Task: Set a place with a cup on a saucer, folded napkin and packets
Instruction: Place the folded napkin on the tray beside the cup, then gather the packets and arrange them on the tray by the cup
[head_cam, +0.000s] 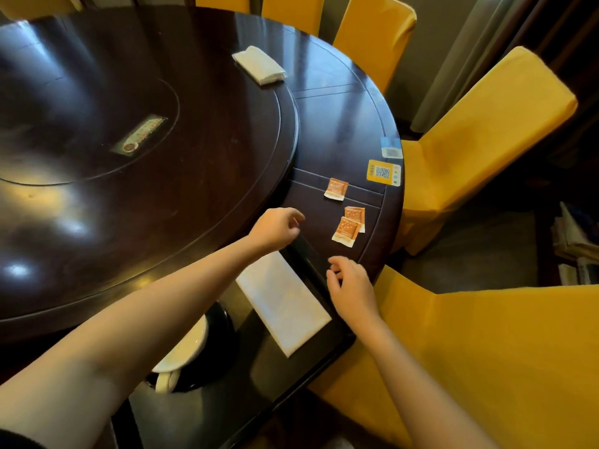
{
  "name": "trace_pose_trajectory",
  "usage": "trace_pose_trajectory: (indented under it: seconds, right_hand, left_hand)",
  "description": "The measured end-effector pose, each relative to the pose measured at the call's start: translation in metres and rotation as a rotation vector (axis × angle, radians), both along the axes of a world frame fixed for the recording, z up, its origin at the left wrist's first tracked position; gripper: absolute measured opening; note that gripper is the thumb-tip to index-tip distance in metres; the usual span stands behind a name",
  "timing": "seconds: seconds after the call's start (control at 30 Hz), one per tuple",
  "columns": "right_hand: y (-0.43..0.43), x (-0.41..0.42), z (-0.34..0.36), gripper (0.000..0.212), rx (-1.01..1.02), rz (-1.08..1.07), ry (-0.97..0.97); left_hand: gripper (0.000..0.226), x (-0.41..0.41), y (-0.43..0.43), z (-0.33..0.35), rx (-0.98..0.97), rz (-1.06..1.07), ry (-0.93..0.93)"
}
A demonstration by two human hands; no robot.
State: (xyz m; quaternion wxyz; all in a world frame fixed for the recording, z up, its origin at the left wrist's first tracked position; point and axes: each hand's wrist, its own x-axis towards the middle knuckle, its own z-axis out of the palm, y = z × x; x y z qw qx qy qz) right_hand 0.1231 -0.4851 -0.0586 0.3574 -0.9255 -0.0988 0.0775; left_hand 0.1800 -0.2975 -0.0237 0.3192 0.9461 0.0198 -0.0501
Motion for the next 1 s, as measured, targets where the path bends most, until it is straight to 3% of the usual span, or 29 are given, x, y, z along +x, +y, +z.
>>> trace_pose_trajectory:
  seconds: [0.2, 0.37, 0.5, 0.8, 0.93, 1.0]
  right_hand:
    - [-0.028, 0.090, 0.001, 0.028, -0.146, -0.078, 0.041]
    - [-0.031, 0.134, -0.016, 0.033, -0.321, -0.011, 0.087]
    - [-0.027, 0.156, -0.031, 0.041, -0.388, 0.057, 0.045]
    - [-0.031, 0.171, -0.041, 0.026, -0.198, 0.082, 0.056]
    - [-0.043, 0.185, -0.038, 0.023, -0.005, 0.034, 0.113]
    - [-0.046, 0.196, -0.037, 0.018, 0.005, 0.009, 0.099]
  left_hand:
    - [0.043, 0.056, -0.057, -0.016, -0.016, 0.089, 0.175]
    - [0.047, 0.075, -0.091, -0.055, 0.024, 0.237, 0.314]
    - [0.041, 0.082, -0.106, -0.071, 0.036, 0.363, 0.316]
    - [0.013, 0.083, -0.109, -0.078, -0.083, 0.402, 0.285]
    - [0.012, 0.087, -0.113, -0.076, -0.404, 0.522, 0.260]
    - [0.011, 0.095, -0.118, -0.075, -0.473, 0.563, 0.254]
